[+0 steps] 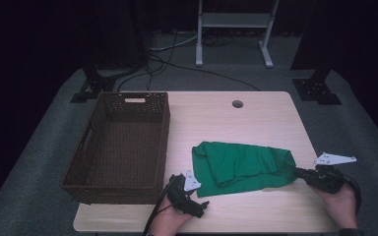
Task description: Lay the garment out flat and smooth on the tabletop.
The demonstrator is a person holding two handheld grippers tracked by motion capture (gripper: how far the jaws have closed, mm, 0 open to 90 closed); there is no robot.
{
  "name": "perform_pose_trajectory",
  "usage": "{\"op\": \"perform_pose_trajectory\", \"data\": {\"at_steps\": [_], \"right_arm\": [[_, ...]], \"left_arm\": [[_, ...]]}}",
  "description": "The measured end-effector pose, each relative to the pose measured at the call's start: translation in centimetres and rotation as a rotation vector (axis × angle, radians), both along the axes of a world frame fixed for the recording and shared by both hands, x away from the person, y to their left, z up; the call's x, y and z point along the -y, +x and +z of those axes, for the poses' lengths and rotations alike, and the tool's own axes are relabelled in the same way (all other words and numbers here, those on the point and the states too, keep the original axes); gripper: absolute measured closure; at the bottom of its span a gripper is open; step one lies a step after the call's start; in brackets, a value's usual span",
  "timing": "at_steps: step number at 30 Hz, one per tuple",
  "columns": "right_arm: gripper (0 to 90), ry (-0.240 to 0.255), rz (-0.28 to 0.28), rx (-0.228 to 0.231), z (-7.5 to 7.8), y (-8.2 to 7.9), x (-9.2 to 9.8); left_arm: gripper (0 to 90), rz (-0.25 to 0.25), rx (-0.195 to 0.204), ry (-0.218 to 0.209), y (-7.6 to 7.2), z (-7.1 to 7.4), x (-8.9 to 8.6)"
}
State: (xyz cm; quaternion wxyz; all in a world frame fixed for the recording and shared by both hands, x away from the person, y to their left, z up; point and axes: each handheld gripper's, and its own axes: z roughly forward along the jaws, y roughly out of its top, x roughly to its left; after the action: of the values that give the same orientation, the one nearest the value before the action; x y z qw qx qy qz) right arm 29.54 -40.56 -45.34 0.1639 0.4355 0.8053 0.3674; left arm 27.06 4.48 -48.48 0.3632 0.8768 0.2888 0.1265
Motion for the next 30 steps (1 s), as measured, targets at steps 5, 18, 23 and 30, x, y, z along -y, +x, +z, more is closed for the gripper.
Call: {"op": "perform_pose_trajectory", "data": {"at_steps": [5,18,23,30], "right_arm": [[47.4,0.059,-0.013,0.058,0.7,-0.6,0.8],[1.8,-0.024,0.083,0.061,-1.0,1.6,-1.9],[1.8,-0.046,0.107,0.046,-1.6,2.6,-3.3],[1.8,-0.078,0.122,-0.015,-2.9,3.4,-4.0]], "left_arm": [[0.0,-0.002,-0.005,-0.005,0.0,0.0,0.0],[0.0,0.001,0.006,-0.121,2.2,2.4,0.7],[0.0,0.012,0.016,-0.079,4.3,2.2,1.9],[0.0,-0.017,-0.029,-0.007,6.4,0.4,3.2]]}}
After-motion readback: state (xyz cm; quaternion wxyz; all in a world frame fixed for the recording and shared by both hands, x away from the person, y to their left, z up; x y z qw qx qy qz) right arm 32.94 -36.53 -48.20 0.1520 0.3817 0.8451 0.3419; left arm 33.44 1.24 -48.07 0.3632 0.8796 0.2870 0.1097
